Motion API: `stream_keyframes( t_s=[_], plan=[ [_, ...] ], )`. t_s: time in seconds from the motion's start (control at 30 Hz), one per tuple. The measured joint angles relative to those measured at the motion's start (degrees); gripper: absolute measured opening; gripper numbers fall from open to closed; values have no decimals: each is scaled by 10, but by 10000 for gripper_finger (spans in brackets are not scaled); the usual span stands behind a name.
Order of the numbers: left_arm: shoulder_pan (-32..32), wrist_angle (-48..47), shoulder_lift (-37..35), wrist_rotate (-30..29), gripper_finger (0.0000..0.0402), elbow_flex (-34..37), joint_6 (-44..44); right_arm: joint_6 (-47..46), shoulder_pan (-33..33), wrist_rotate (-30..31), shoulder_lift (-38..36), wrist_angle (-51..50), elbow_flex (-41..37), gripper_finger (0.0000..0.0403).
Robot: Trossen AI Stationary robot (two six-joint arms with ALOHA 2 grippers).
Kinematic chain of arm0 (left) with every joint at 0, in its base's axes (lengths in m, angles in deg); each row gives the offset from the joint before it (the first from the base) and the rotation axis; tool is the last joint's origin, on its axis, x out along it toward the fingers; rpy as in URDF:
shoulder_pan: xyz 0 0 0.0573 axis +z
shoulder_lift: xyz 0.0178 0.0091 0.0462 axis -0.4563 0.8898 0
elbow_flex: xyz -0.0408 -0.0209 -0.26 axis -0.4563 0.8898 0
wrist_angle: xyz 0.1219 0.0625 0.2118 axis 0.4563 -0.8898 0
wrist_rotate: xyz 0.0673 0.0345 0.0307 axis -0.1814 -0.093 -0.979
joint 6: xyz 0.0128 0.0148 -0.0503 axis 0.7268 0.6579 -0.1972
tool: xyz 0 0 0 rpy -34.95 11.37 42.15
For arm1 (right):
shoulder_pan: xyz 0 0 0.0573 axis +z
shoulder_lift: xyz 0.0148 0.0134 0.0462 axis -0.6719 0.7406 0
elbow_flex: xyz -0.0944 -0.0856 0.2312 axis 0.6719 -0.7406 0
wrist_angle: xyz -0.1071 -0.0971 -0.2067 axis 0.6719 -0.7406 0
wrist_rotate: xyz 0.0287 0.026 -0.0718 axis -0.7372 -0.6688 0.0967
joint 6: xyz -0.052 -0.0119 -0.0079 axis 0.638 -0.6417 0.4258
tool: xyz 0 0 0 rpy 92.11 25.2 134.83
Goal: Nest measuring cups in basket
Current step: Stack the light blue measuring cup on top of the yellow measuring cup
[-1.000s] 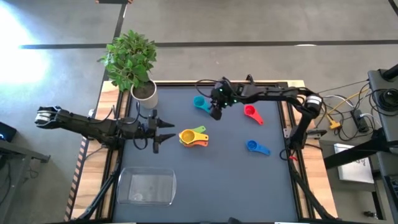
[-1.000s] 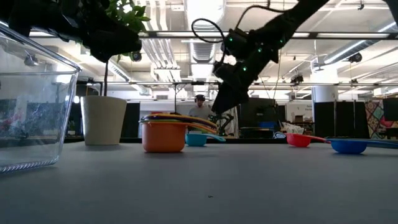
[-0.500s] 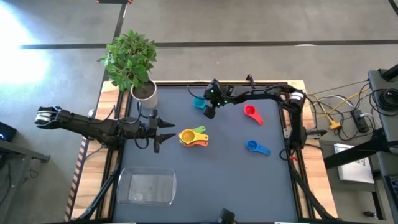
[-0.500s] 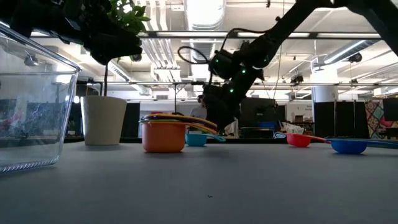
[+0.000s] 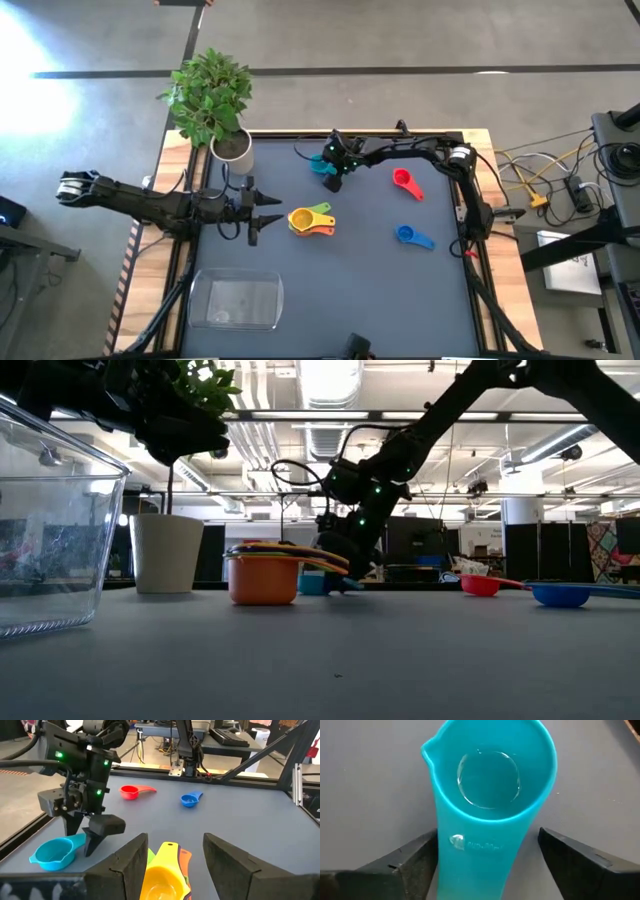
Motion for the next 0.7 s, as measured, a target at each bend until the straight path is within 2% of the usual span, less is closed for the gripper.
stream_keyframes(
  t_s=[0.1, 0.33, 0.7],
  plan=[
    [0, 0, 0, 0, 174, 0, 0, 8, 1, 0, -8, -3, 0, 285],
    [1, 0, 0, 0, 174, 0, 0, 37, 1, -1, -27, -26, 0, 155],
    [1, 0, 0, 0, 174, 0, 0, 37, 15, -5, -46, -72, 0, 152]
  ],
)
